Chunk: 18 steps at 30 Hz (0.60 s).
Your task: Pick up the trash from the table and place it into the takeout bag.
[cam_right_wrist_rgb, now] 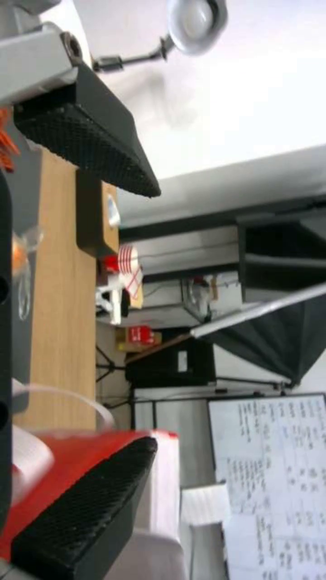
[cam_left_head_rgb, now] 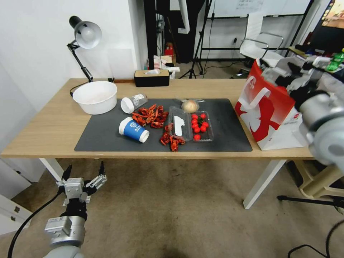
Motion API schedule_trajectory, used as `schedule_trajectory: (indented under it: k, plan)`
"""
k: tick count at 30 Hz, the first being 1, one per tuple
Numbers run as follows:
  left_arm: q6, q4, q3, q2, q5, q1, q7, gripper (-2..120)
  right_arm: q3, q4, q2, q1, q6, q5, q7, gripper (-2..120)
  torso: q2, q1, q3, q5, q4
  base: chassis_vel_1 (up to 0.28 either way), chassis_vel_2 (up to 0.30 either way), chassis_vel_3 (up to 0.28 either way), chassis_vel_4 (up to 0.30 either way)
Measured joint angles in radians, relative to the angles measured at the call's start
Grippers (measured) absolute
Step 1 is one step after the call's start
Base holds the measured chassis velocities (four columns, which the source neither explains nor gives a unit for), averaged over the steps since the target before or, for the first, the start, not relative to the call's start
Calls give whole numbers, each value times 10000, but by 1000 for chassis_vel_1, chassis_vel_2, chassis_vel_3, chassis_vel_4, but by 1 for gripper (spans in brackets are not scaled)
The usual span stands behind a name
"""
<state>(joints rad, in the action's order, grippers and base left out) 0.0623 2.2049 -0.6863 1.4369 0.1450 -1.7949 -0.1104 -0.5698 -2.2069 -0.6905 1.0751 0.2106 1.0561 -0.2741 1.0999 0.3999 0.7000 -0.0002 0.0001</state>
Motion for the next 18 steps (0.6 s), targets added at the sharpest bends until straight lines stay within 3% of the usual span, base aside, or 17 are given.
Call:
schedule_trajectory:
  k: [5,10,14,16,18]
  plan:
    - [0,-12,-18,-15,30,10,3,100,183,-51,-450,988,-881,-1258,627,100,0,1,0,5,-2,0,0,0,0]
    - [19,-45,-44,-23,70,9,22,100,394,400,-1313,2278,-2920,-3468,1414,100,1,1,-1,-1,0,0,0,0,0]
    - [99,-74,-53,-27,87,-1,38,100,318,814,-1780,3088,-3880,-4134,1811,100,1,1,-1,1,2,0,0,0,0]
    - [218,-153,-55,-46,103,-6,80,100,94,1403,-2403,4189,-4872,-4643,2393,100,1,1,0,4,-4,0,0,0,0]
    - [249,-176,-45,-48,106,-3,108,100,-3,1551,-2604,4475,-5042,-4710,2476,100,1,0,-1,2,-1,0,0,0,0]
